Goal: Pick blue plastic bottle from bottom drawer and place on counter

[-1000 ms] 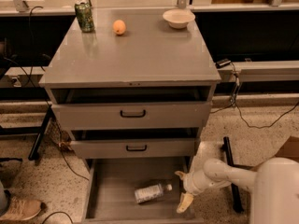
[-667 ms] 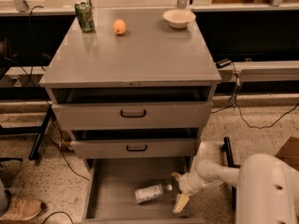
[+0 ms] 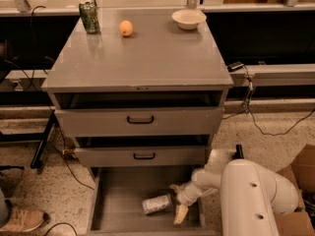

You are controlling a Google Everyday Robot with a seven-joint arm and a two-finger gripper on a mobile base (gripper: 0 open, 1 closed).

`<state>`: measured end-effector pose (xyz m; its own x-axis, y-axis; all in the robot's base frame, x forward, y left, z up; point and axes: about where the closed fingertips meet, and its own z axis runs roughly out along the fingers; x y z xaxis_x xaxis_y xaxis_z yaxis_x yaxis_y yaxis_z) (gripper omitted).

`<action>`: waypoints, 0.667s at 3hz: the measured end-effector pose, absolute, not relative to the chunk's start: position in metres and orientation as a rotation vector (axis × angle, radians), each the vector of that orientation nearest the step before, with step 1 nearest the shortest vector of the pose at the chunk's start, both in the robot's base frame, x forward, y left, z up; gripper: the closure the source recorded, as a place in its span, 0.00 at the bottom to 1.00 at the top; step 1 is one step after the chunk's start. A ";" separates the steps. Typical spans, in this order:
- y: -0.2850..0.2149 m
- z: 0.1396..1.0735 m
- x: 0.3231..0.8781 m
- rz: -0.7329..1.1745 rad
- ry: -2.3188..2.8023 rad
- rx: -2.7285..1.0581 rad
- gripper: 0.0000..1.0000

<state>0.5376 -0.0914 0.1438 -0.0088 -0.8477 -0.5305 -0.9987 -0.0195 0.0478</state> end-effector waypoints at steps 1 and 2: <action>-0.059 0.123 0.544 0.589 1.871 -2.022 0.00; -0.038 0.118 0.547 0.583 1.823 -2.074 0.00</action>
Offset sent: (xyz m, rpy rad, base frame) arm 0.0180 0.0744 -0.0284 -0.0453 -0.0446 0.1702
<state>0.5471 -0.0384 0.1182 0.1035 -0.8606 -0.4987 -0.9903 -0.1361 0.0294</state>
